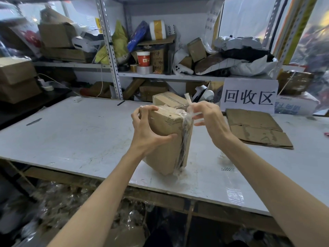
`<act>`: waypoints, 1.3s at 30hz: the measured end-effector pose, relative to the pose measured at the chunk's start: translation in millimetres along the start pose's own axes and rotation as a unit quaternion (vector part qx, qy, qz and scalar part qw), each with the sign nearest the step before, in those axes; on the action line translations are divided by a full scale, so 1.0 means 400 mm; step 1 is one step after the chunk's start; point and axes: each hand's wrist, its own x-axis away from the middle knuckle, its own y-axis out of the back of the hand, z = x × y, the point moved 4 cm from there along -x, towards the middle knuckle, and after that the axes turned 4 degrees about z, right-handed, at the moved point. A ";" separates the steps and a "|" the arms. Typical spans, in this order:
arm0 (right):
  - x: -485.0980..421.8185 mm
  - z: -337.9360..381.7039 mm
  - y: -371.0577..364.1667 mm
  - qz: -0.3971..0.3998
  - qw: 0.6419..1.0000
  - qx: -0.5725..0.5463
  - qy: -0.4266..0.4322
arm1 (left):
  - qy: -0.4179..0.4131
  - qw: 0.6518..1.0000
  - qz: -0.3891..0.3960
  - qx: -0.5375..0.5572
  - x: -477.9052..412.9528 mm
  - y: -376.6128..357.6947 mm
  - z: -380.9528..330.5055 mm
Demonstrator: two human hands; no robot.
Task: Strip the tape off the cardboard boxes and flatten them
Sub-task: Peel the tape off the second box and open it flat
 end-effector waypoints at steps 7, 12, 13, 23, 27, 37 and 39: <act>-0.004 0.001 0.002 -0.048 0.996 -0.069 0.001 | -0.048 0.998 -0.015 -0.048 -0.005 -0.006 -0.013; -0.013 0.002 -0.012 0.040 0.956 0.283 0.072 | -0.063 0.996 -0.016 -0.062 0.013 -0.020 -0.010; -0.010 0.002 -0.016 0.041 0.949 0.299 0.097 | -0.065 0.996 -0.015 -0.066 0.015 -0.023 -0.013; -0.005 -0.019 -0.016 -0.008 0.900 0.387 0.203 | -0.078 0.994 0.001 -0.073 0.052 -0.016 -0.018; -0.021 -0.032 -0.001 -0.008 0.913 0.365 0.183 | -0.075 0.995 0.032 -0.053 0.044 -0.007 -0.025; -0.032 -0.014 -0.034 0.080 0.944 0.310 0.084 | 0.050 0.995 0.063 0.060 0.012 -0.006 -0.009; -0.023 -0.001 -0.036 0.087 0.946 0.305 0.068 | 0.091 0.992 0.028 0.079 0.002 0.005 -0.002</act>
